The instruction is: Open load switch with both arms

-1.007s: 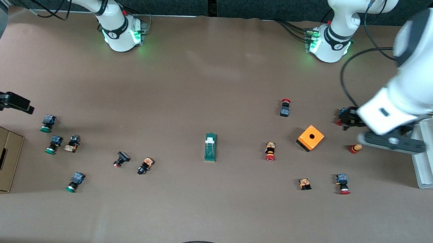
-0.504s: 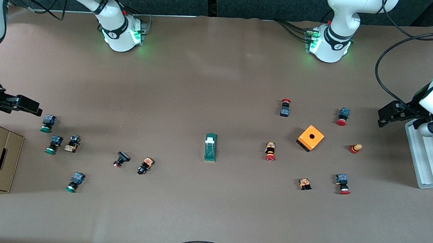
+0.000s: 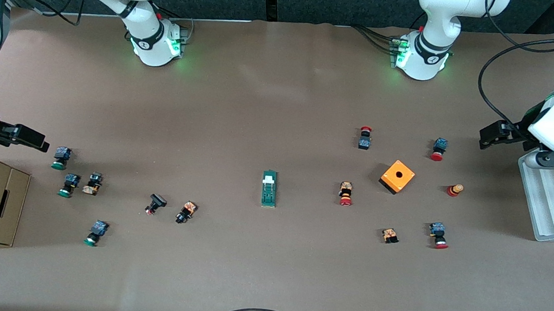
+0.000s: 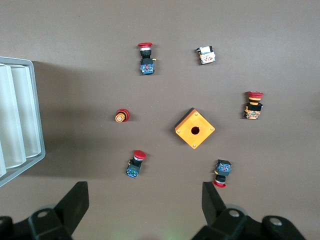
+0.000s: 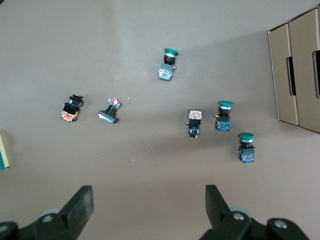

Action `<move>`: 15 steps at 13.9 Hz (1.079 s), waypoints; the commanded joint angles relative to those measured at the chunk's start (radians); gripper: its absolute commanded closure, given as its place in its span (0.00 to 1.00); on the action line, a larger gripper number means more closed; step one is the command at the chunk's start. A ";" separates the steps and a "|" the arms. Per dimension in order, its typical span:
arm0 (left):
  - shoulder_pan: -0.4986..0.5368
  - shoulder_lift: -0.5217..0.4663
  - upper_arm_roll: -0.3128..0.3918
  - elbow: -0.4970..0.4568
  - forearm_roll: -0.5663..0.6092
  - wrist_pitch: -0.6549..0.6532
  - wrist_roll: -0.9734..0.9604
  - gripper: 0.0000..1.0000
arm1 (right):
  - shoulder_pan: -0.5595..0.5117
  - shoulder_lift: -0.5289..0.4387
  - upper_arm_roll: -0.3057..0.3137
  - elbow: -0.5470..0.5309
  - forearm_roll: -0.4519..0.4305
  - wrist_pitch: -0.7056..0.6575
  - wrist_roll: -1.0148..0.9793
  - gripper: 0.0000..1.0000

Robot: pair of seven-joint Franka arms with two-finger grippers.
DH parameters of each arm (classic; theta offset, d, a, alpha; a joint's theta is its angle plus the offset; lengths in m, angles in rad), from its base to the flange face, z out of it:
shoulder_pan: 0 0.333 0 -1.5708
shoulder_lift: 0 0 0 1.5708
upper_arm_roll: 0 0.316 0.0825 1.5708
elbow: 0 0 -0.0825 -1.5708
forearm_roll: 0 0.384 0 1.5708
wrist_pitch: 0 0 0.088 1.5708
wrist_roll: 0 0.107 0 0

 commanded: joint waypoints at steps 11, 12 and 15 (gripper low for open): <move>0.001 0.025 -0.001 0.012 -0.007 -0.009 -0.006 0.00 | 0.020 0.001 0.017 0.000 -0.004 0.008 -0.021 0.00; 0.001 0.025 -0.001 0.017 0.013 -0.009 -0.011 0.00 | 0.022 0.003 0.017 0.000 -0.007 0.008 -0.021 0.00; 0.001 0.021 -0.001 0.025 0.029 -0.020 -0.014 0.00 | 0.017 -0.003 0.015 0.005 -0.023 0.010 -0.027 0.00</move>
